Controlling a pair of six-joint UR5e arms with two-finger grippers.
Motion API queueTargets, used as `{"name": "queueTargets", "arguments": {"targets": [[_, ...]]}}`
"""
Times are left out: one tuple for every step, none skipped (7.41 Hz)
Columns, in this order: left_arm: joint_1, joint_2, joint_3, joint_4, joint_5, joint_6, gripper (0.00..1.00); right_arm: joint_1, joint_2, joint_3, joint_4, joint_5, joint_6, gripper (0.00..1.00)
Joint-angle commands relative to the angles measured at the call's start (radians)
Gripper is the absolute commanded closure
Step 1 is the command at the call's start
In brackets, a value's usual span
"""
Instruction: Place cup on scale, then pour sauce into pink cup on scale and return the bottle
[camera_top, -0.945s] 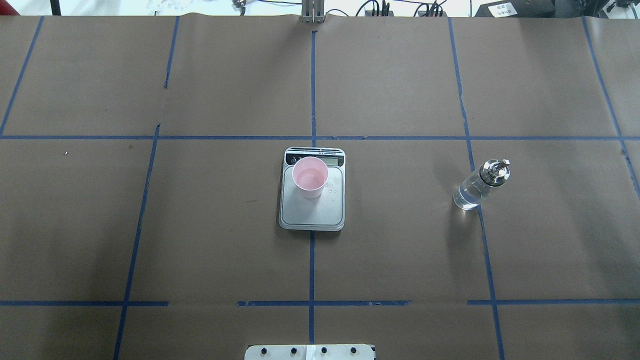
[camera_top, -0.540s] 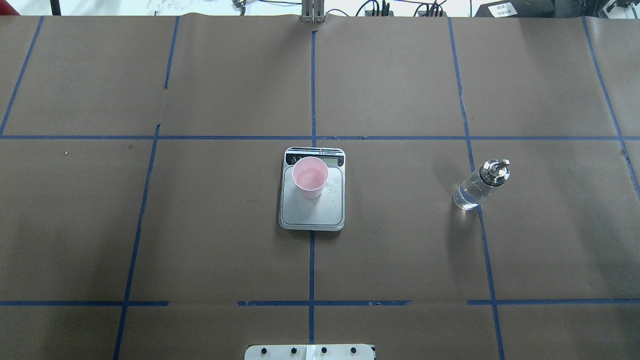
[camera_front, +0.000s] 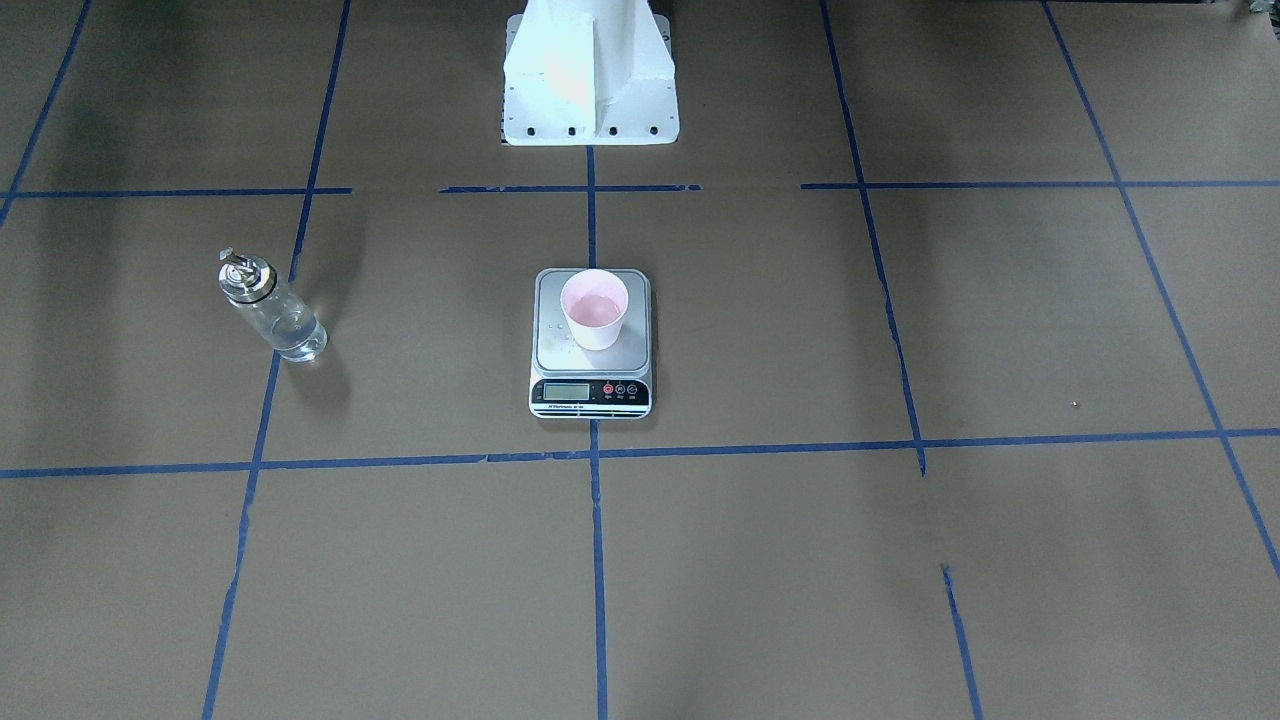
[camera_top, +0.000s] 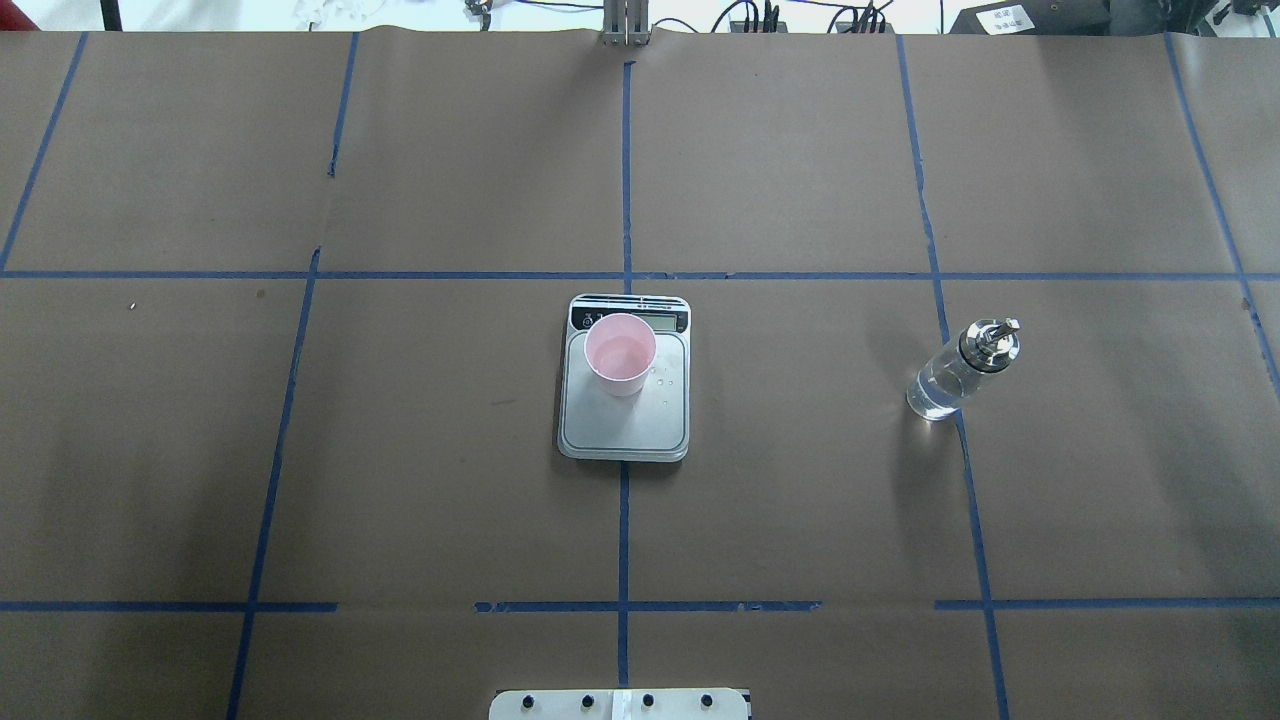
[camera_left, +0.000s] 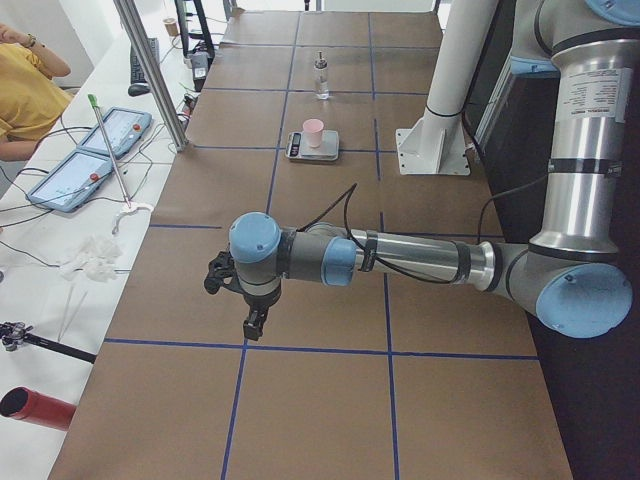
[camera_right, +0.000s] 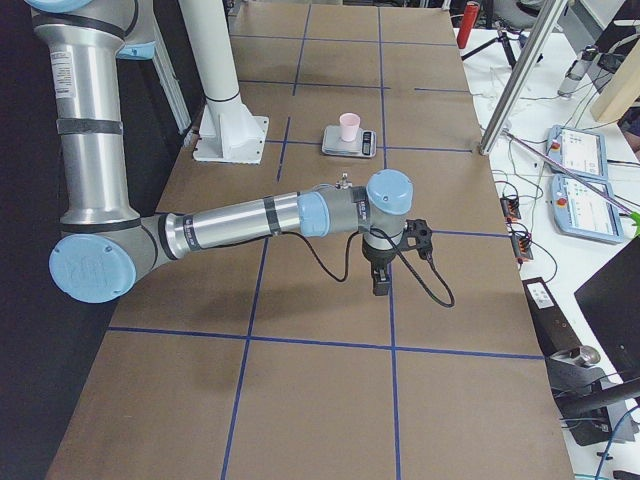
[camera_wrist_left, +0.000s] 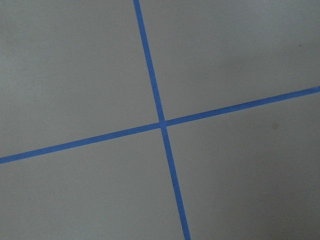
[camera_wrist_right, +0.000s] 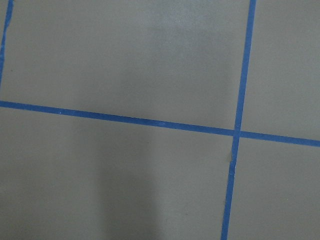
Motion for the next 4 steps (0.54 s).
{"name": "queueTargets", "arguments": {"targets": [[0.0, -0.001, -0.022, -0.024, -0.017, -0.003, 0.0, 0.0, 0.002, -0.014, 0.0, -0.005, -0.001, 0.0], [0.0, -0.003, -0.03, -0.023, -0.017, -0.004, 0.0, 0.0, 0.005, -0.026, 0.002, -0.006, -0.002, 0.0], [0.002, -0.014, -0.018, -0.023, -0.003, -0.003, 0.0, -0.002, 0.007, -0.031, 0.002, -0.008, -0.004, 0.0], [0.002, -0.014, 0.0, -0.023, -0.005, -0.003, 0.0, -0.002, 0.007, -0.028, 0.0, -0.043, -0.007, 0.0]]}}
